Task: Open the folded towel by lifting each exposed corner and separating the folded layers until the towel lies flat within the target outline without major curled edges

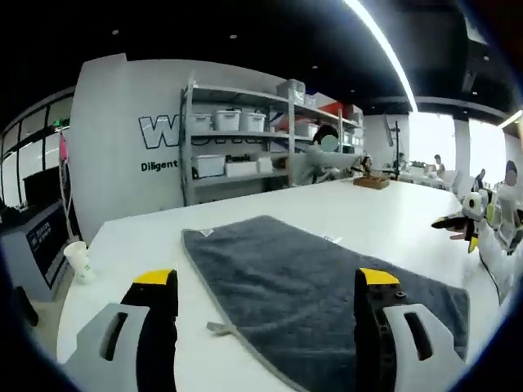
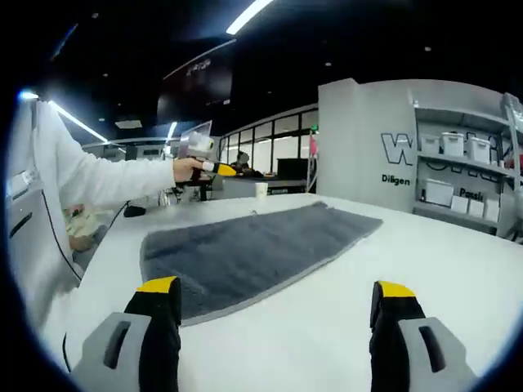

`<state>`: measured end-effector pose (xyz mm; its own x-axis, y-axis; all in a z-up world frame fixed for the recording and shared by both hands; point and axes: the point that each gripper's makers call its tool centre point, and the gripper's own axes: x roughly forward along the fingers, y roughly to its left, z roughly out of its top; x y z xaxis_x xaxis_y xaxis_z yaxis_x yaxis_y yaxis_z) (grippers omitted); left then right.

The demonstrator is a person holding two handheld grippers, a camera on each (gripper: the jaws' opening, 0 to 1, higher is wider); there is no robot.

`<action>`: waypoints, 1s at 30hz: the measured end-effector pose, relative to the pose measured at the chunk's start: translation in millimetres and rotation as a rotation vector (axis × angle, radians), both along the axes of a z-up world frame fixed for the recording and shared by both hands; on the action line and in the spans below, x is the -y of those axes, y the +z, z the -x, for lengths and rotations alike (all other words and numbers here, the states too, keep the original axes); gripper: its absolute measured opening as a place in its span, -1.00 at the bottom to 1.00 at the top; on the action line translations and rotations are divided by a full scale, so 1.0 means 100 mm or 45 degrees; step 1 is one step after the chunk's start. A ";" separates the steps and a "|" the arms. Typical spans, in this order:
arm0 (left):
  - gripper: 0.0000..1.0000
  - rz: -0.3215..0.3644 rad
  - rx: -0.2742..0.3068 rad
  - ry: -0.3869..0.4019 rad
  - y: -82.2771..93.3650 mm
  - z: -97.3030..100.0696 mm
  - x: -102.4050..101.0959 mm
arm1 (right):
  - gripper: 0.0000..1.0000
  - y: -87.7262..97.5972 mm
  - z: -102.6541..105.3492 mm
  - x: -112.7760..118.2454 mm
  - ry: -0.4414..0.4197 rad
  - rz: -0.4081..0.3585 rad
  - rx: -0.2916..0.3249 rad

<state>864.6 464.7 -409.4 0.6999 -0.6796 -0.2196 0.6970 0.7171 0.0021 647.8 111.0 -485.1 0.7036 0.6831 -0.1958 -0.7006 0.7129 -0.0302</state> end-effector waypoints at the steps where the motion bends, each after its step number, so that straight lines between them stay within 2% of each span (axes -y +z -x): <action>1: 0.79 0.018 0.007 -0.003 0.02 0.07 0.00 | 0.96 0.00 0.02 -0.02 0.009 0.005 0.003; 3: 0.86 0.060 0.013 -0.025 0.05 0.32 0.00 | 0.98 0.00 0.05 -0.06 0.029 0.012 0.006; 7: 0.95 0.051 0.045 -0.024 0.00 0.73 -0.06 | 0.98 -0.02 0.09 -0.10 0.060 0.020 0.002; 10: 0.98 0.094 0.008 -0.044 -0.08 1.03 -0.07 | 0.99 -0.04 0.11 -0.09 0.052 0.038 -0.003; 14: 0.99 0.093 0.011 -0.055 -0.22 1.33 -0.05 | 0.99 -0.07 0.16 -0.06 0.030 0.054 0.004; 17: 0.99 0.092 -0.009 -0.056 -0.35 1.51 -0.08 | 0.99 -0.16 0.22 -0.01 -0.006 0.060 -0.025; 20: 0.99 0.067 0.007 -0.056 -0.46 1.71 -0.12 | 0.99 -0.26 0.35 0.02 -0.030 0.081 -0.049; 22: 0.99 0.090 0.017 -0.066 -0.51 1.84 -0.15 | 0.99 -0.31 0.45 0.04 -0.060 0.098 -0.068; 26: 0.99 0.094 -0.023 -0.043 -0.67 2.07 -0.29 | 0.99 -0.30 0.62 0.07 -0.093 0.117 -0.063; 30: 0.99 0.143 -0.026 -0.021 -0.66 2.21 -0.38 | 0.99 -0.23 0.74 0.13 -0.174 0.113 -0.066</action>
<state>643.8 503.1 -475.8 0.6847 -0.7122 -0.1550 0.7078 0.7004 -0.0920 573.5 98.4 -508.5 0.7760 0.5603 -0.2897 -0.5997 0.7977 -0.0638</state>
